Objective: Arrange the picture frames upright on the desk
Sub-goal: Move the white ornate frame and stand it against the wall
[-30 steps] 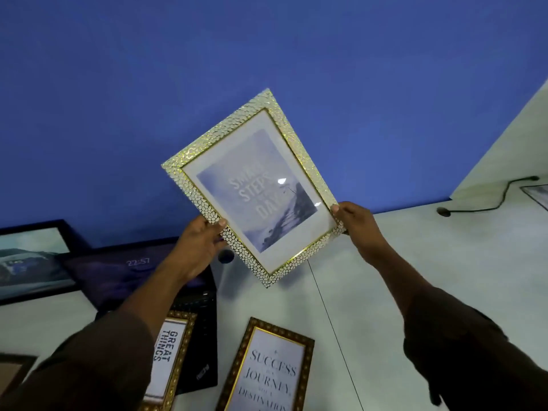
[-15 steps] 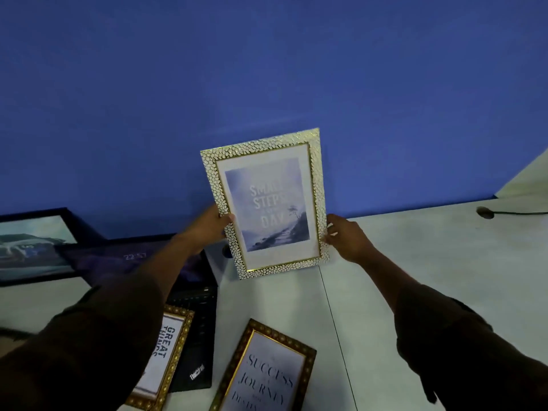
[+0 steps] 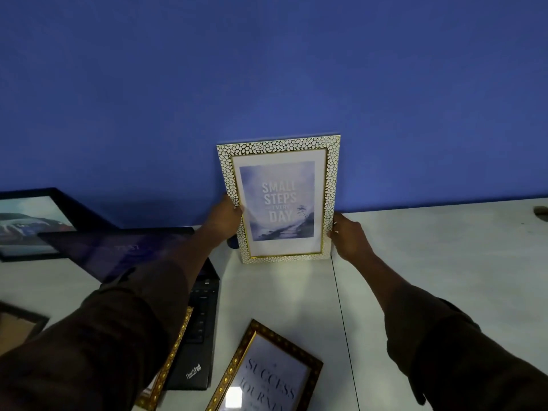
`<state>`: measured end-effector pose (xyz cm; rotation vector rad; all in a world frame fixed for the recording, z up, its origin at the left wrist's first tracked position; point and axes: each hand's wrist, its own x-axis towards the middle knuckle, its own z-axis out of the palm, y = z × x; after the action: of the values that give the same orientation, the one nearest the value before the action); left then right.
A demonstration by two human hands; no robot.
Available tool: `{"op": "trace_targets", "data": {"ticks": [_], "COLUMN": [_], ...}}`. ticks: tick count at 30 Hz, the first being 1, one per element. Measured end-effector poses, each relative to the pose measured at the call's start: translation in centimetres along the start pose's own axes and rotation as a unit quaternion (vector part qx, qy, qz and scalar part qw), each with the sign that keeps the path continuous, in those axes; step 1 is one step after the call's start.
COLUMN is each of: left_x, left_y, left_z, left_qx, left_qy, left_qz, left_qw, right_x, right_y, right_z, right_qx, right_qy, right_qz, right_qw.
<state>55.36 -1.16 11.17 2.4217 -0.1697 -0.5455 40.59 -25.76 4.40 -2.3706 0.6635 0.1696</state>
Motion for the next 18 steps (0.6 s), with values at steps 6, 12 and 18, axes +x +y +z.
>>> {"op": "trace_targets", "data": {"ticks": [6,12,18], "left_x": [0.3,-0.1,-2.8], "left_y": [-0.6,-0.4,-1.3], "left_z": [0.0,0.4,2.4], "left_qx": [-0.01,-0.058,-0.13], "left_qy": [-0.007,0.008,0.032], "left_qz": [0.026,0.024,-0.027], "left_qw": [1.0,0.998,0.991], "right_x": [0.8,0.7,-2.8], "right_y": [0.4,-0.3,-0.4], "right_z": [-0.5,-0.5,-0.4], "right_qx": [0.029,0.028,0.016], "right_qy": [-0.016,0.004,0.027], "right_qz": [-0.002,0.011,0.072], "right_qw": [0.999,1.0,0.997]}}
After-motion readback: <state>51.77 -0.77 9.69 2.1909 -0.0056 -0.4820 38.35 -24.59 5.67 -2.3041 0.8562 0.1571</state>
